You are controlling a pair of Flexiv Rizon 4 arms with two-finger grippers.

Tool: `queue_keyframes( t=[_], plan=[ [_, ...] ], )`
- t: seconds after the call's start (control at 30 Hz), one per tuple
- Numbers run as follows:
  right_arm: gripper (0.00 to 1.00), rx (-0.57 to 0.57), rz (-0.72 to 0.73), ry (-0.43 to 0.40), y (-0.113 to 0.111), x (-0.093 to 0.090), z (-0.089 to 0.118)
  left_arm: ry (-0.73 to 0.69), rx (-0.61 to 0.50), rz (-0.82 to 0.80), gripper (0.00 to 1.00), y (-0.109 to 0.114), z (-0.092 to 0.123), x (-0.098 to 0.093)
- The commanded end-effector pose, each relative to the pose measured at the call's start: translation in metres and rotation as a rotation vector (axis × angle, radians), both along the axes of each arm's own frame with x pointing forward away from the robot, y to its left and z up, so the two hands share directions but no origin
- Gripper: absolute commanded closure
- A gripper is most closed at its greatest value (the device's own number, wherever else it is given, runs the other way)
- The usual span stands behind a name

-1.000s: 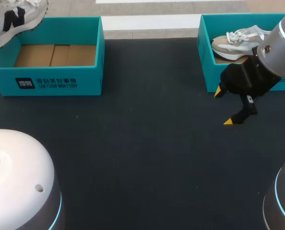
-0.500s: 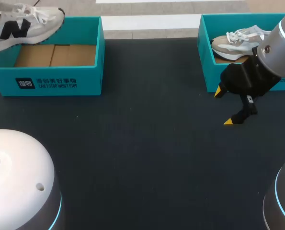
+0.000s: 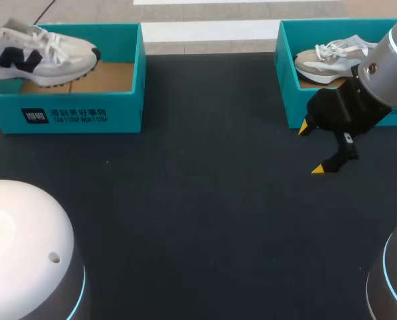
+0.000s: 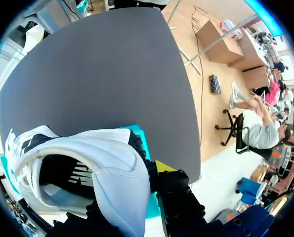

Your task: Take the shoe out of the shoebox, open the shoe tongue, remove and reinsert the insole, then place the shoe into the shoebox

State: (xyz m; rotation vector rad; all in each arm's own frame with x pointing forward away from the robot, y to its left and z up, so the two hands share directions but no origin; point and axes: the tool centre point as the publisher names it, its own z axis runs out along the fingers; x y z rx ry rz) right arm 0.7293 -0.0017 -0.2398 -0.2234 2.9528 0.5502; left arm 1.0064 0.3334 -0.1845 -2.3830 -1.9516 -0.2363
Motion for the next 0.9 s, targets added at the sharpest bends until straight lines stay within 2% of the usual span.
queue_keyframes(
  t=[0.03,0.27,0.57,0.9],
  plan=[
    [0.00,-0.003,-0.001,-0.001,0.001,0.000,-0.001,0.003,-0.007,0.008,1.00,0.000,-0.002,0.001],
    [0.00,-0.003,-0.001,-0.001,0.001,0.000,-0.001,0.007,-0.015,0.063,1.00,-0.007,-0.005,0.009],
    [0.00,-0.003,-0.001,-0.001,0.001,0.000,-0.001,-0.010,-0.030,0.156,1.00,-0.020,-0.012,0.034],
    [0.00,-0.003,-0.001,-0.001,0.001,0.000,-0.001,-0.021,-0.004,0.191,1.00,-0.023,-0.037,0.054]
  ],
)
